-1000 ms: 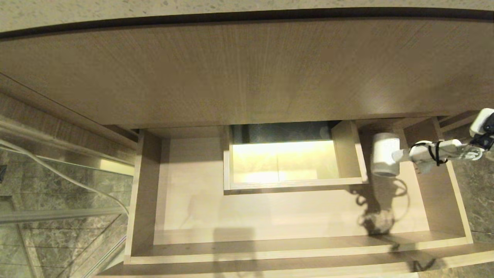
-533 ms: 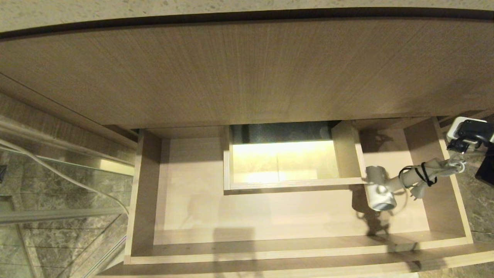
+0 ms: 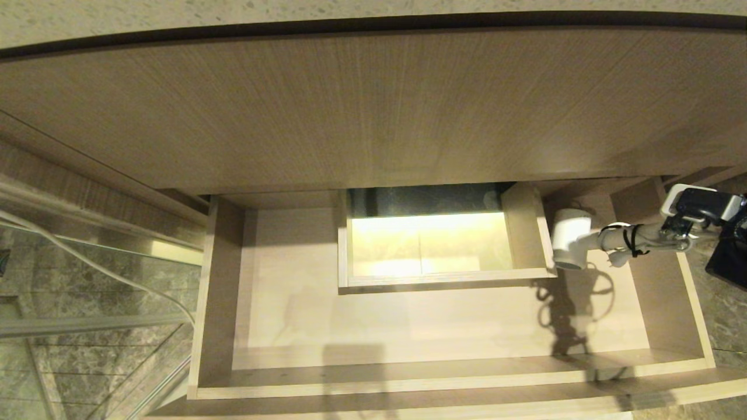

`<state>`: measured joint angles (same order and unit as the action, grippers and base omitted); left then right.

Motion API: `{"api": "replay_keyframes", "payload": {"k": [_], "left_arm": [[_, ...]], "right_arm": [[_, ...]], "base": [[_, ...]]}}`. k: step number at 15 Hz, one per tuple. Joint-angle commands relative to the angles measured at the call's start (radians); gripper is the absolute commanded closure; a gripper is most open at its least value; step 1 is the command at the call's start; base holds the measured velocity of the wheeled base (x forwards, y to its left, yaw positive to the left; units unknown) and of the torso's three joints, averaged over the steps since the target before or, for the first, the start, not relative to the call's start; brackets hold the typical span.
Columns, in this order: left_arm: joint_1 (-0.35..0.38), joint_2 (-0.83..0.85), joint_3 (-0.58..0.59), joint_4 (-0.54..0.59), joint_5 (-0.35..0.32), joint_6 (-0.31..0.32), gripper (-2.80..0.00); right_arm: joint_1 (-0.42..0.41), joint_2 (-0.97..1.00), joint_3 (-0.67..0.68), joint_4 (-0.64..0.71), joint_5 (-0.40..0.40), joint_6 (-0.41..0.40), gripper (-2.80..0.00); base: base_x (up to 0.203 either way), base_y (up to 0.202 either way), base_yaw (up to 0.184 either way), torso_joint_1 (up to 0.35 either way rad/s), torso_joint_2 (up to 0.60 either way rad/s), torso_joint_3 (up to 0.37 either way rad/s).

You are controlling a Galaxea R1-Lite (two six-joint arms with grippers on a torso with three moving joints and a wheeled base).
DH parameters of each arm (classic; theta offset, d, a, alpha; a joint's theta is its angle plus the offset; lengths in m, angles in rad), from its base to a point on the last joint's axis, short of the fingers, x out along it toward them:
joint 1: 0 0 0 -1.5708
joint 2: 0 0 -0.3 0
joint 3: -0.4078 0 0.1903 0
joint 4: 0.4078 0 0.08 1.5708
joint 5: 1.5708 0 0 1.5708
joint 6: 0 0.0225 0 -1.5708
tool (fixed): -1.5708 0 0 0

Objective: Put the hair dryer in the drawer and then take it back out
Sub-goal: Put it into the drawer

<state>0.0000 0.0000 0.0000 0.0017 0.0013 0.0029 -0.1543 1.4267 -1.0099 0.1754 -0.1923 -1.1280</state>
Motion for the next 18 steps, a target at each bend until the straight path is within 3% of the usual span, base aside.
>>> {"api": "replay_keyframes", "payload": {"k": [1,4,5,15,18], "left_arm": [[0.000,0.000,0.000,0.000,0.000,0.000,0.00],[0.000,0.000,0.000,0.000,0.000,0.000,0.00],[0.000,0.000,0.000,0.000,0.000,0.000,0.00],[0.000,0.000,0.000,0.000,0.000,0.000,0.00],[0.000,0.000,0.000,0.000,0.000,0.000,0.00]], "right_arm": [[0.001,0.016,0.008,0.008,-0.007,-0.012,0.00],[0.001,0.028,0.032,0.008,-0.029,-0.014,0.00],[0.000,0.025,0.052,0.004,-0.030,-0.016,-2.80],[-0.001,0.012,0.087,-0.079,-0.044,-0.003,-2.80],[-0.030,0.045,0.109,-0.070,-0.140,-0.006,-2.80]], "base": [[0.000,0.000,0.000,0.000,0.00,0.000],[0.000,0.000,0.000,0.000,0.00,0.000],[0.000,0.000,0.000,0.000,0.00,0.000],[0.000,0.000,0.000,0.000,0.00,0.000],[0.000,0.000,0.000,0.000,0.00,0.000]]}}
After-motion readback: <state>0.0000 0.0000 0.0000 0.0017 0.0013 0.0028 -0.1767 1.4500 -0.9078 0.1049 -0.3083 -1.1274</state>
